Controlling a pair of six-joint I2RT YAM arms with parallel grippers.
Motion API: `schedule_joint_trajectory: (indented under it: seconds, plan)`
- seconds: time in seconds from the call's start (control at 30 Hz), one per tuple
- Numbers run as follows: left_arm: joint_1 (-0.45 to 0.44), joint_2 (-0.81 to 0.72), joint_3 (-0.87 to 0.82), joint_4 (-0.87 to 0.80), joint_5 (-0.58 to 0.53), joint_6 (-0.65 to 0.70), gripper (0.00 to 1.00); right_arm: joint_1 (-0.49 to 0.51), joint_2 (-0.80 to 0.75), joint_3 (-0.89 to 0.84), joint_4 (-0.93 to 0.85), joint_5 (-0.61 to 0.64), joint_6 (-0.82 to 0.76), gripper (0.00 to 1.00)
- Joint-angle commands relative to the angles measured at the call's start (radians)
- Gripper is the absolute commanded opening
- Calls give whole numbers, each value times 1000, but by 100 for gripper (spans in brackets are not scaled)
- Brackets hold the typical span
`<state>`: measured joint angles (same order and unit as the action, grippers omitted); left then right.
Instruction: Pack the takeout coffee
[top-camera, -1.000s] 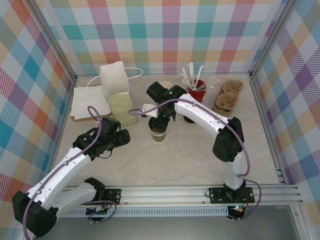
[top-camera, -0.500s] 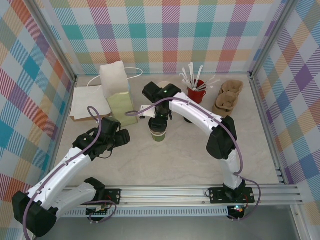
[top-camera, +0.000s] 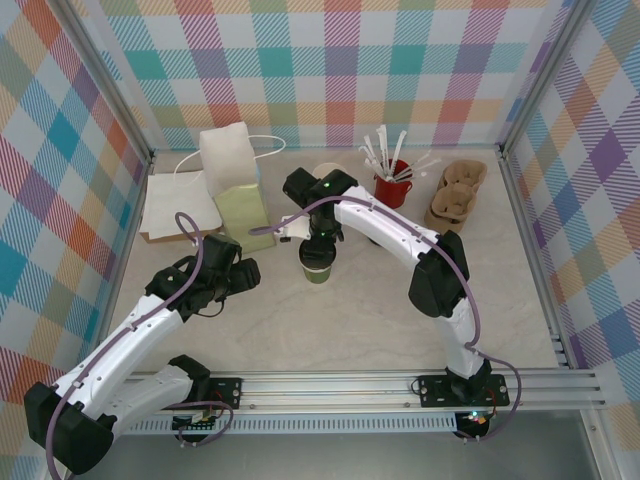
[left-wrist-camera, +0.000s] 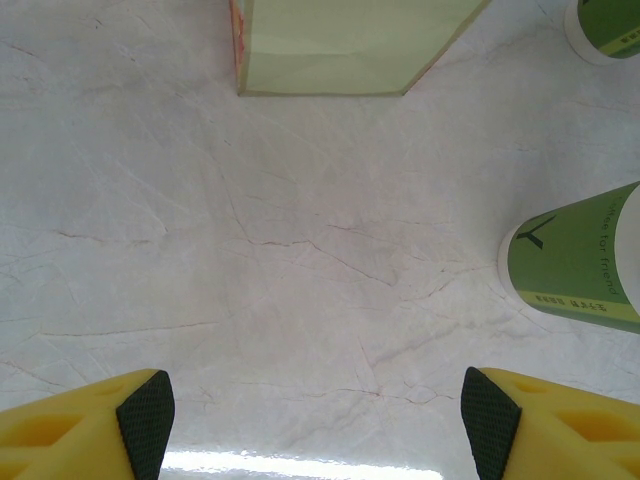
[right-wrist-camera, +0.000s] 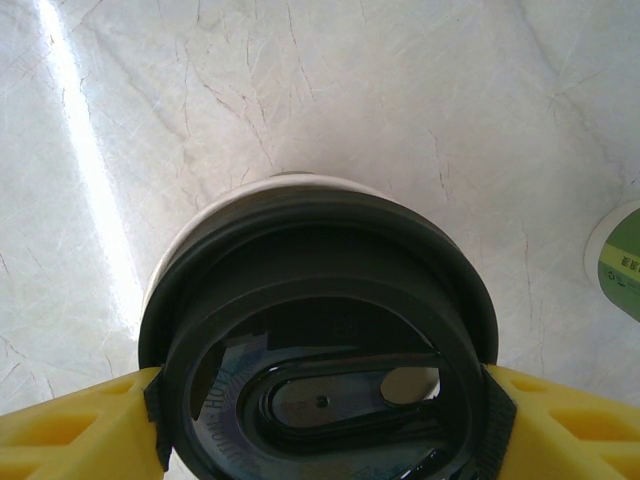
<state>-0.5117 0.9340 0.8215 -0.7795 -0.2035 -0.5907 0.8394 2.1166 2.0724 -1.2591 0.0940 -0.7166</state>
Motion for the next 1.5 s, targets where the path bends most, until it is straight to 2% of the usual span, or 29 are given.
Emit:
schedule_joint_trajectory:
  seconds: [0.0, 0.6, 1.1, 1.27, 1.47]
  plan:
    - [9, 0, -4, 16, -10, -12, 78, 9, 21, 36, -31, -17, -14, 74]
    - [9, 5, -7, 19, -8, -14, 78, 7, 36, 37, -30, -54, -9, 76]
    - [9, 7, -5, 25, 13, -24, 79, 6, 0, 39, -17, -82, 6, 89]
    - [9, 9, -14, 71, 80, -53, 81, -3, -52, 29, -3, -113, 34, 92]
    - [10, 37, -29, 205, 238, -109, 82, -54, -186, -69, 66, -160, 130, 92]
